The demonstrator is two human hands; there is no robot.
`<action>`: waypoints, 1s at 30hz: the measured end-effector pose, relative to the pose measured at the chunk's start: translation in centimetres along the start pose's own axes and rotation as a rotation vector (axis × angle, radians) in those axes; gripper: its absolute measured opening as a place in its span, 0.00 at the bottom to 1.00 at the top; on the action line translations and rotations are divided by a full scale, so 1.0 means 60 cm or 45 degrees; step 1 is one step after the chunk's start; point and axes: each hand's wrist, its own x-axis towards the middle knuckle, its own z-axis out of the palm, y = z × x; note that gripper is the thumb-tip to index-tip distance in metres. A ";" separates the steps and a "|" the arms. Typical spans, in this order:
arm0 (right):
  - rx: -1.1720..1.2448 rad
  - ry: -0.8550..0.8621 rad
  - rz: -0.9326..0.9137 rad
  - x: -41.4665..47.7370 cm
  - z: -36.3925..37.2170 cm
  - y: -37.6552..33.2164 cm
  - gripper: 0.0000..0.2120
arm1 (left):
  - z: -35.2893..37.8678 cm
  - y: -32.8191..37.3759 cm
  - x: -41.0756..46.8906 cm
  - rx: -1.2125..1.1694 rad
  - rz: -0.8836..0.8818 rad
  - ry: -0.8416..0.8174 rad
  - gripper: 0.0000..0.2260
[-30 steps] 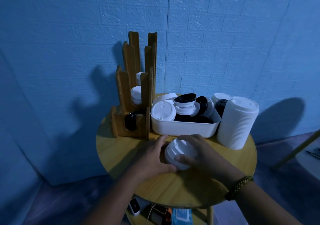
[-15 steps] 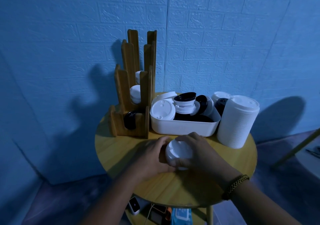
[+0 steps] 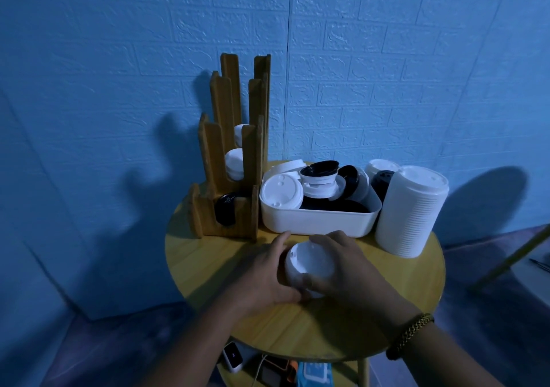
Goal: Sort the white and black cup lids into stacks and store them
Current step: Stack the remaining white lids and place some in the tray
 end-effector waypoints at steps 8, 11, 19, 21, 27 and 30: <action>-0.079 0.005 0.061 0.000 0.014 -0.008 0.42 | 0.004 -0.006 0.003 0.063 0.013 -0.008 0.53; 0.002 -0.087 0.022 0.003 0.008 -0.005 0.40 | 0.004 -0.006 0.003 0.090 0.052 0.006 0.53; 0.155 -0.086 0.005 0.000 0.009 0.005 0.42 | 0.006 -0.016 0.004 0.134 0.110 0.087 0.47; 0.238 -0.055 0.006 -0.006 0.014 0.009 0.45 | 0.004 -0.018 0.003 0.104 0.114 0.084 0.46; 0.397 -0.042 0.015 -0.021 0.007 0.032 0.35 | 0.001 -0.016 0.002 0.078 0.109 0.081 0.43; 0.374 0.009 0.006 -0.017 0.004 0.035 0.34 | -0.002 -0.017 0.007 0.091 0.093 0.049 0.44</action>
